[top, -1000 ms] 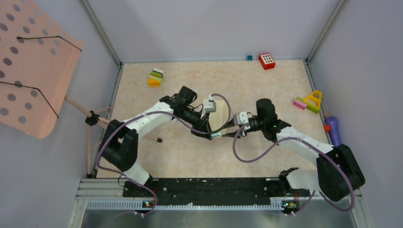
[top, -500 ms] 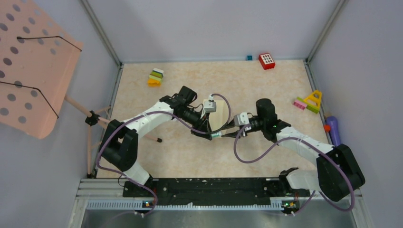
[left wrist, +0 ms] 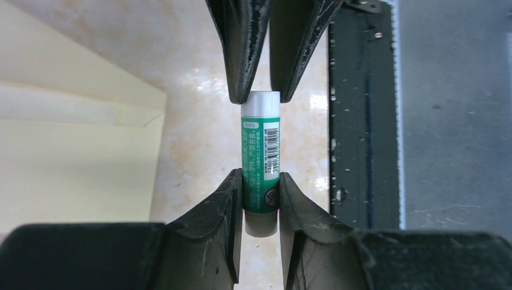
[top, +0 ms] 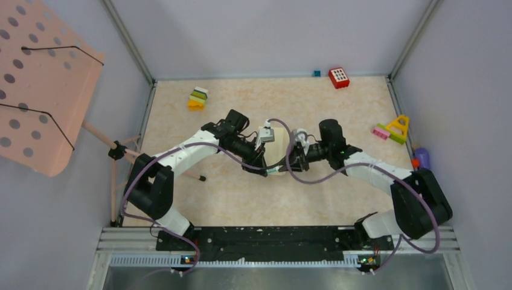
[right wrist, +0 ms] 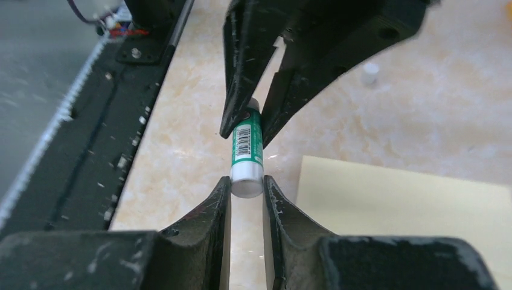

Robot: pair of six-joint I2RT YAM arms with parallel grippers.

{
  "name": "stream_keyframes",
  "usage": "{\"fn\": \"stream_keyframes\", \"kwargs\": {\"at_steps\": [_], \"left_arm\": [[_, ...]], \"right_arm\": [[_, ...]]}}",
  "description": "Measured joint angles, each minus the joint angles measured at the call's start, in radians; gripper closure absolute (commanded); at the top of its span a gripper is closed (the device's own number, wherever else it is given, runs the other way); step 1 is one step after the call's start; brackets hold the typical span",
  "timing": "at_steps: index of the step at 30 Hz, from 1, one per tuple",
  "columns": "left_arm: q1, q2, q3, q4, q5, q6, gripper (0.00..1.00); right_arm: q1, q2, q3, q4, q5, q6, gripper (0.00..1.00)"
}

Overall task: Place the letter into the envelope and seal it
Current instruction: Unscrew the solid glue.

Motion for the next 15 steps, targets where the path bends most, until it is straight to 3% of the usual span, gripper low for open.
{"fn": "stream_keyframes", "kwargs": {"at_steps": [7,12,15], "left_arm": [[0.018,-0.120,-0.094,0.174,-0.218,-0.058,1.00],[0.004,-0.168,-0.133,0.258,-0.311,-0.077,1.00],[-0.005,-0.168,-0.142,0.277,-0.331,-0.078,1.00]], "right_arm": [[-0.043,0.298,0.313,-0.131,-0.036,0.470,0.85],[-0.090,0.451,0.340,0.018,-0.153,0.905,0.84],[-0.101,0.514,0.352,0.030,-0.204,1.015,0.78]]}}
